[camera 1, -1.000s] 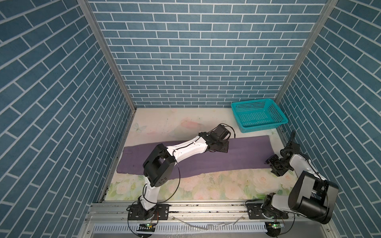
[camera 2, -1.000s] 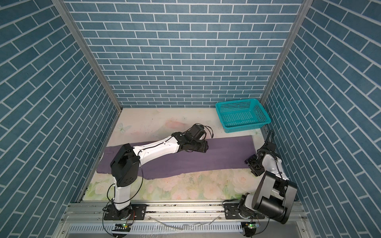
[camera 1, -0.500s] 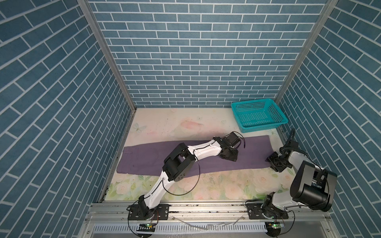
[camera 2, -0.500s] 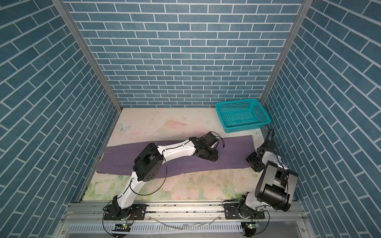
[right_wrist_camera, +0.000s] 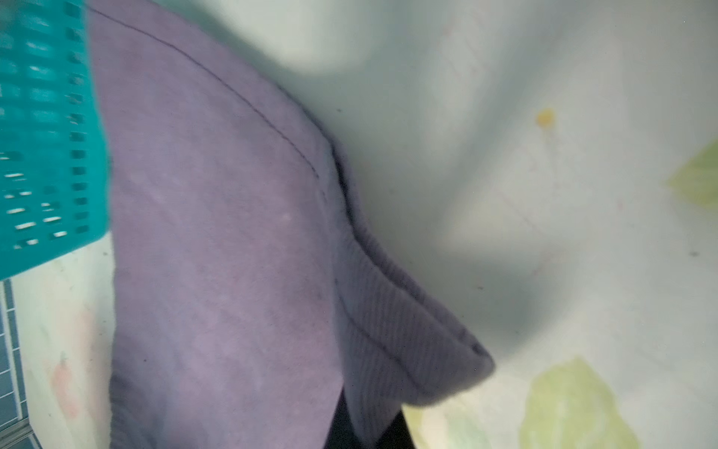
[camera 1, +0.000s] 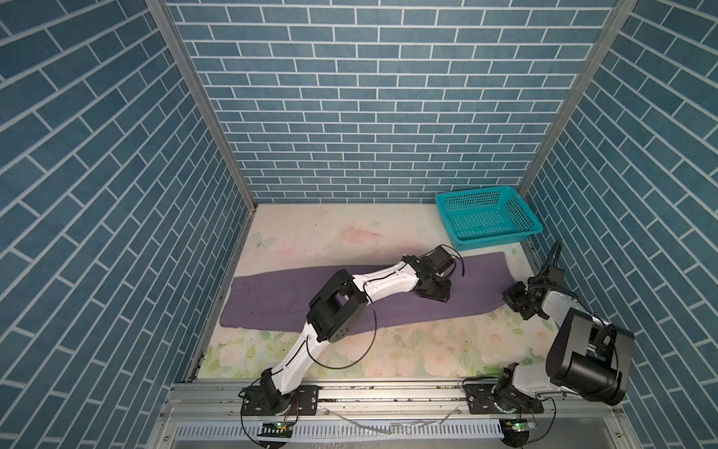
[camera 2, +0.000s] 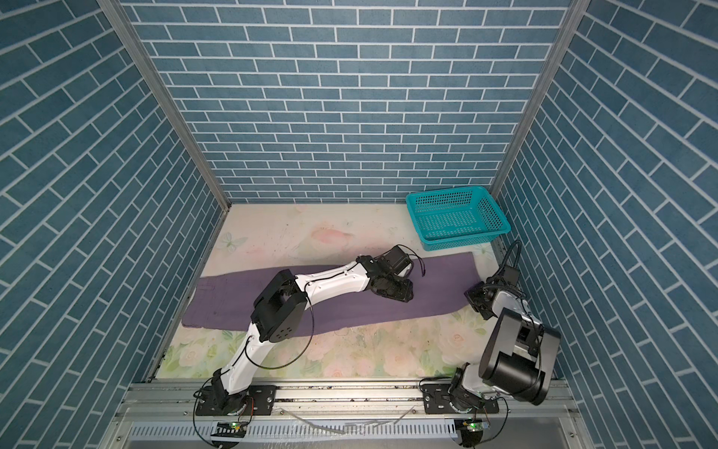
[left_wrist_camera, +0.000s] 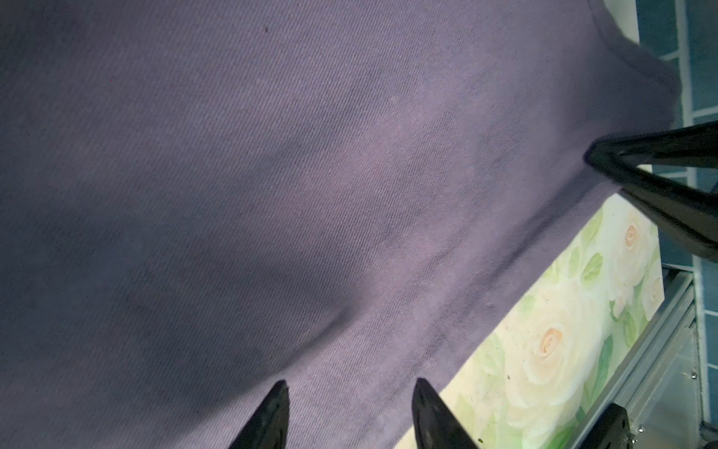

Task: Fold and stack the trousers
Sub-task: Fold the trousers at the center of the table.

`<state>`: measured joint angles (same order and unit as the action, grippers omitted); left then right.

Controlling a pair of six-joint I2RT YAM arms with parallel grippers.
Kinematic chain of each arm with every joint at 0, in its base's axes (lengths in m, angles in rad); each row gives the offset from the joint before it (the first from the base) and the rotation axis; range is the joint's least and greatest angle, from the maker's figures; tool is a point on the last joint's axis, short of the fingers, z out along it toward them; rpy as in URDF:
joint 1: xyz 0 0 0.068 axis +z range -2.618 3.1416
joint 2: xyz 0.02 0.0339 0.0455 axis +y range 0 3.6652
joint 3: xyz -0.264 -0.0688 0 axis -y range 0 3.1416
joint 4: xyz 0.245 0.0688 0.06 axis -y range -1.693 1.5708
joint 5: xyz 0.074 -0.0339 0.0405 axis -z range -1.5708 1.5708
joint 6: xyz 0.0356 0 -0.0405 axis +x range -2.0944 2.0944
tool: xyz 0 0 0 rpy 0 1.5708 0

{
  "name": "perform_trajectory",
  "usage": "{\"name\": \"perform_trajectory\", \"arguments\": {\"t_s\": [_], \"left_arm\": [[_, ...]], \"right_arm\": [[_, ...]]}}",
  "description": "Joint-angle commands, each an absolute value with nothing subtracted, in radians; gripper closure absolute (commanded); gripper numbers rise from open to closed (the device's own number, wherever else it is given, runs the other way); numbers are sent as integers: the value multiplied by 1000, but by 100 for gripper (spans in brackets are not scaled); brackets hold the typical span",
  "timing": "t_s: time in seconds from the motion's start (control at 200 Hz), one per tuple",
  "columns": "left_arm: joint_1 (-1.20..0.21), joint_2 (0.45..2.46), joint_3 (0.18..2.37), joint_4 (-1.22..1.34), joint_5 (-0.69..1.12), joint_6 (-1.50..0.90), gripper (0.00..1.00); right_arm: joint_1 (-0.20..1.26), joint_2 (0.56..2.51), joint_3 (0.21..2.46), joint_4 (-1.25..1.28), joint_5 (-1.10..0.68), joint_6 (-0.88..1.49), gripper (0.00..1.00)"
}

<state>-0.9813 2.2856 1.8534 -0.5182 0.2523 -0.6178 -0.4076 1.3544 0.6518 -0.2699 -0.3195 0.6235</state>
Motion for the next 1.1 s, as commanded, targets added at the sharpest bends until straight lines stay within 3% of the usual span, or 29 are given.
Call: {"name": "perform_trajectory", "arguments": {"t_s": [0.0,0.24,0.57,0.87,1.095], "left_arm": [[-982,2265,1857,-534,254,-613,47],[-956,2195,1822,-543,250,-616,48],[-875,2051,1652,-495,255,-692,48],[-746,1901,1375,-429,272,-768,51],[-604,1775,1188,-421,273,-785,52]], "right_arm": [[-410,1220,682,-290,-293,634,100],[-377,1017,736,-370,-233,603,100],[-228,1014,742,-279,-227,643,100],[106,1145,826,-190,-139,646,100],[401,1274,929,-225,-44,507,100]]}}
